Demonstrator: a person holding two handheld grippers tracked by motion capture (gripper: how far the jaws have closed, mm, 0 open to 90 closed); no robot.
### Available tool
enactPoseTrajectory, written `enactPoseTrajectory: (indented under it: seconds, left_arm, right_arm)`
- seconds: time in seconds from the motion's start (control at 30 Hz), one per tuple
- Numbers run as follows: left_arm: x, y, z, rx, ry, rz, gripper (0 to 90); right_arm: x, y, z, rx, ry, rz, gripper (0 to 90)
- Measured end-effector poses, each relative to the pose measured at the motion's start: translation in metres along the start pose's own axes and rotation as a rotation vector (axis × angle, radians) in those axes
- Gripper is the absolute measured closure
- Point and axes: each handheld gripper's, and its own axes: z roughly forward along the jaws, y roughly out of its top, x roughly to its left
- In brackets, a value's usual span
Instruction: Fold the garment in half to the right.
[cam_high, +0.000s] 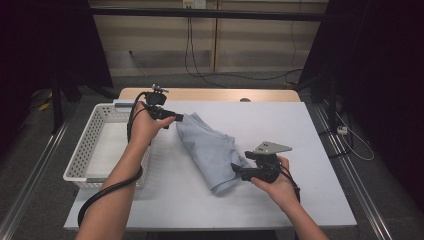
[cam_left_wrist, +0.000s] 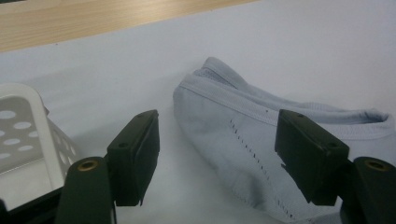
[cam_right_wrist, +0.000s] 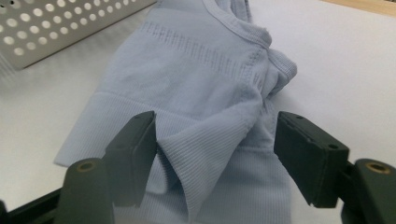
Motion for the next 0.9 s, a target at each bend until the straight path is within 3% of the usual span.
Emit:
enactPoseTrajectory:
  seconds: [0.1, 0.23, 0.43, 0.47, 0.53, 0.6, 0.63, 0.67, 0.73, 0.9]
  left_arm:
    - [-0.002, 0.000, -0.001, -0.002, -0.003, 0.002, 30.1]
    - [-0.006, 0.000, -0.004, -0.011, -0.008, 0.019, 29.6]
    - [-0.008, 0.000, -0.004, -0.010, -0.012, 0.015, 28.8]
    - [-0.008, 0.000, -0.003, -0.010, -0.013, 0.014, 28.7]
    - [-0.009, -0.001, -0.002, -0.008, -0.015, 0.014, 28.6]
    - [-0.010, -0.002, -0.001, -0.003, -0.018, 0.015, 28.5]
    - [-0.010, -0.003, 0.000, -0.006, -0.019, 0.015, 28.4]
    - [-0.010, -0.003, 0.000, -0.006, -0.021, 0.013, 28.4]
    - [-0.011, -0.004, 0.001, -0.008, -0.021, 0.014, 28.4]
    - [-0.012, -0.006, 0.000, -0.012, -0.028, 0.018, 28.3]
  right_arm:
    - [-0.004, 0.003, 0.004, 0.004, 0.017, 0.020, 39.5]
    - [-0.007, 0.009, 0.002, -0.007, 0.015, 0.015, 35.2]
    - [-0.012, 0.009, 0.008, 0.006, -0.001, 0.034, 37.7]
    - [-0.013, 0.008, 0.010, 0.019, -0.007, 0.034, 40.8]
    - [-0.017, 0.005, 0.016, 0.054, 0.013, 0.028, 57.7]
    - [-0.020, 0.001, 0.020, 0.080, 0.010, 0.036, 63.0]
    - [-0.021, 0.000, 0.021, 0.094, 0.020, 0.035, 71.7]
    - [-0.023, -0.002, 0.023, 0.101, 0.025, 0.042, 73.1]
    - [-0.024, -0.005, 0.023, 0.100, 0.032, 0.043, 85.7]
    - [-0.024, -0.006, 0.013, 0.068, -0.028, 0.017, 86.7]
